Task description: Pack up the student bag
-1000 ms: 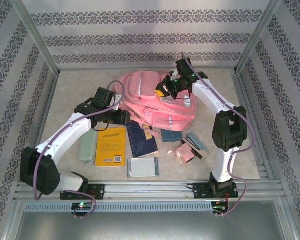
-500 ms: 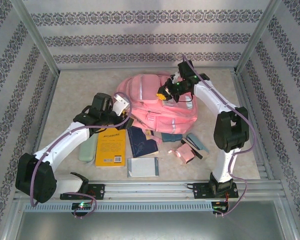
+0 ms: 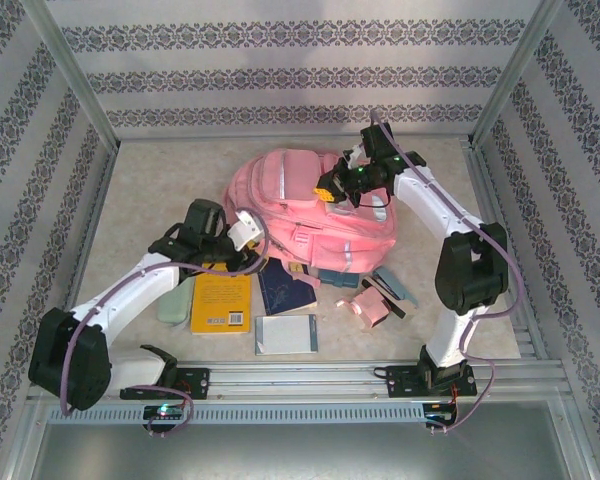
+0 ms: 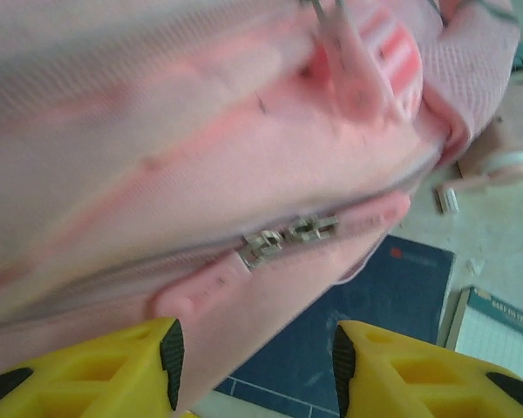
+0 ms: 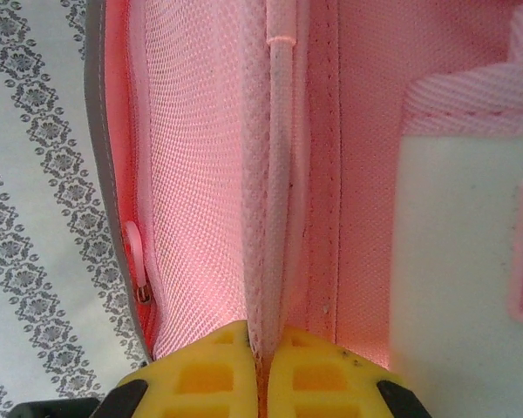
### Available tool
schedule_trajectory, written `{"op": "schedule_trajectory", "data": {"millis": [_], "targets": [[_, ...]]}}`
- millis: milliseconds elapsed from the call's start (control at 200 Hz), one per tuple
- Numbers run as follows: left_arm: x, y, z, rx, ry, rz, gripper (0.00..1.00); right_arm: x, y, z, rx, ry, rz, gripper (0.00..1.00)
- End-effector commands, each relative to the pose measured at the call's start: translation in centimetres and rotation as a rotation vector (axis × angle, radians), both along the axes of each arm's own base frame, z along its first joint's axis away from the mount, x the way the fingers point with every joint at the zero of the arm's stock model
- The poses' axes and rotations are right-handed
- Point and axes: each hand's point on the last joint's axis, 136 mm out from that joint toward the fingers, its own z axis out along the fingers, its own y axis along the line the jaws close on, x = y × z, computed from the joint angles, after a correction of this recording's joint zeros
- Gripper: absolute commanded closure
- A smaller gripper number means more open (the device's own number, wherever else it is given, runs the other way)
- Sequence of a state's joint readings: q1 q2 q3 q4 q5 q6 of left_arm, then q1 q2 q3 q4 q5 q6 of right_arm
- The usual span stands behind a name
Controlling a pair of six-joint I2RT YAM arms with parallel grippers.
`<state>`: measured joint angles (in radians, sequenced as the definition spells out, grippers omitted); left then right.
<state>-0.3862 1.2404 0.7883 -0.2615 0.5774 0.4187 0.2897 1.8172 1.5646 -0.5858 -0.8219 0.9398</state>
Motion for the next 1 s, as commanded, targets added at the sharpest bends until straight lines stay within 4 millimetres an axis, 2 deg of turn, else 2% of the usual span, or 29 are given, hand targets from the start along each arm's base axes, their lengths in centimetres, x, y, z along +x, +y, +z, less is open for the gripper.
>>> {"op": "schedule_trajectory", "data": {"millis": [0,175,450,819,999], "targets": [[0.0,-0.7,1.4,-0.003,-0.193,-0.103,0.51,-0.9,0.6,5.7,0.121,-0.154,0.062,1.00],[-0.4,-0.4,0.8,0.044,-0.266,-0.155,0.55,-1.6,0.9,5.6,0.125,-0.159,0.080,1.00],[-1.5,-1.1,1.5,-0.022,-0.277,-0.210,0.60,-2.0,0.9,5.6,0.124,-0.164,0.089,1.00],[-0.1,-1.8,1.7,-0.068,-0.257,-0.169,0.65,-2.8,1.7,5.4,0.135,-0.160,0.114,1.00],[-0.4,-2.0,0.5,-0.082,-0.206,-0.176,0.69,-2.6,1.6,5.7,0.141,-0.164,0.110,1.00]]}}
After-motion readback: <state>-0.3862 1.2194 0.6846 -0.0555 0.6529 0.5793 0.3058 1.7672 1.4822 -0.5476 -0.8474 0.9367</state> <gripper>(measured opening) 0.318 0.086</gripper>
